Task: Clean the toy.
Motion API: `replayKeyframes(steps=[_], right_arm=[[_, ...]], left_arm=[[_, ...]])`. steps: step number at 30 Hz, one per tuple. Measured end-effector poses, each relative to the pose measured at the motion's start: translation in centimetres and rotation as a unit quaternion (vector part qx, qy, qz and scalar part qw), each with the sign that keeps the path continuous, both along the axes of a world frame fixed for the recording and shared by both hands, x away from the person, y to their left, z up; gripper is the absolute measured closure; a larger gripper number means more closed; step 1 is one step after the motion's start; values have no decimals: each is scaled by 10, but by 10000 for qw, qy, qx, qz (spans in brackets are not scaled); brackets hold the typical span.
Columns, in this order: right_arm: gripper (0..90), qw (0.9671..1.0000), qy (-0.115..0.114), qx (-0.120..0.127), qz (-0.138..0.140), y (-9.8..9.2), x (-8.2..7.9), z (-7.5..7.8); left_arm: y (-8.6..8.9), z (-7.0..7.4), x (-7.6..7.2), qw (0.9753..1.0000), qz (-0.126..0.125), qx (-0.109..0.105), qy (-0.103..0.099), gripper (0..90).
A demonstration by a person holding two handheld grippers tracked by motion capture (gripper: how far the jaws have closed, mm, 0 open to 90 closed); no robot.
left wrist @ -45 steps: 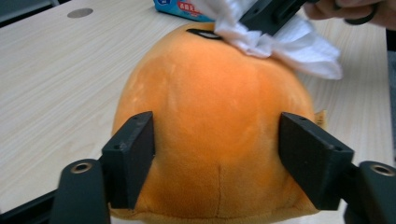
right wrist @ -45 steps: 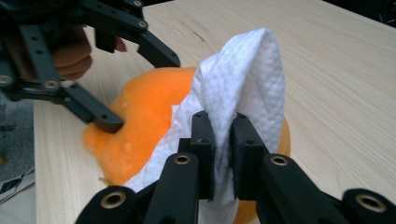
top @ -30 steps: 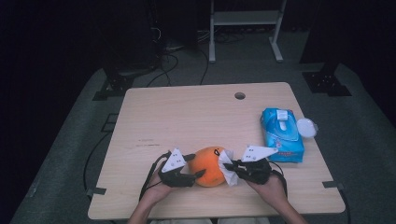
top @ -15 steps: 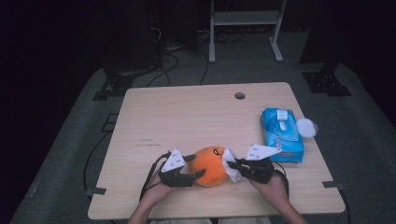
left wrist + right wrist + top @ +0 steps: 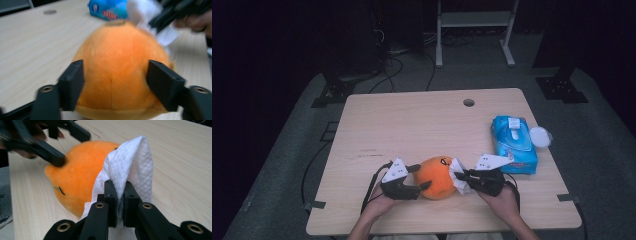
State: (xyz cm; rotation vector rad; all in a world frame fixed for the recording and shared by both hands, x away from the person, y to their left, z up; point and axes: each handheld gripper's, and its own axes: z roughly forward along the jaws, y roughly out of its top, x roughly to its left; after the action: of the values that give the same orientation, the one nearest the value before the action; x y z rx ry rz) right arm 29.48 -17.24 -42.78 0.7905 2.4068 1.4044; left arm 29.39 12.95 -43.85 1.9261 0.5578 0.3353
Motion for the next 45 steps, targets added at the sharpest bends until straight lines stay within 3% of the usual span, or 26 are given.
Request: replayKeyframes(steps=[3,6,8,9,13,15,16,17,20,21,24,27,30,35,37,39,42,44,45], right_arm=[[833,9999,71,68,-64,-2,3,-3],[834,9997,146,196,-32,-2,4,-4],[834,9997,122,201,24,1,1,-2],[834,9995,-16,142,277,14,-9,3],[834,9980,-102,31,630,38,-20,4],[834,9980,-136,-54,623,39,-18,4],[834,9983,-98,26,568,35,-15,4],[834,9988,-69,68,479,31,-13,6],[834,9993,-64,118,340,22,-10,6],[834,9993,-57,114,343,22,-11,6],[834,9987,-113,12,501,35,-19,4],[834,9968,-147,-91,774,49,-25,1],[834,9967,-224,-146,764,50,-24,4],[834,9997,-174,72,160,19,-10,9],[833,9998,-91,140,52,11,-7,6],[834,9999,-92,79,120,16,-11,4],[833,9990,-80,83,433,30,-18,4],[833,9987,-214,-69,462,34,-19,6],[833,9989,-183,-21,426,31,-18,6]], left_arm=[[3,5,-1,9999,57,-83,56,275],[2,-1,1,9998,12,39,182,418],[0,-7,1,9997,47,47,229,458],[-3,-7,2,9997,69,-36,234,493],[-6,-5,2,9998,50,1,181,482],[0,-2,3,9996,167,-98,195,408],[3,0,3,9991,310,-149,240,338],[5,1,4,9986,384,-226,273,325],[8,0,5,9983,366,-298,341,384],[4,-4,7,9983,256,-277,443,427],[0,-8,8,9984,273,-225,432,480],[1,-10,9,9983,297,-214,452,482],[5,-12,10,9985,300,-122,436,482],[6,-12,10,9986,312,-80,427,465],[5,-5,9,9988,421,-13,262,342],[2,1,8,9992,362,-137,125,306],[-5,-4,6,9995,268,-31,180,340],[-3,-8,8,9994,213,-62,259,391],[-2,-9,8,9994,214,-70,276,402]])
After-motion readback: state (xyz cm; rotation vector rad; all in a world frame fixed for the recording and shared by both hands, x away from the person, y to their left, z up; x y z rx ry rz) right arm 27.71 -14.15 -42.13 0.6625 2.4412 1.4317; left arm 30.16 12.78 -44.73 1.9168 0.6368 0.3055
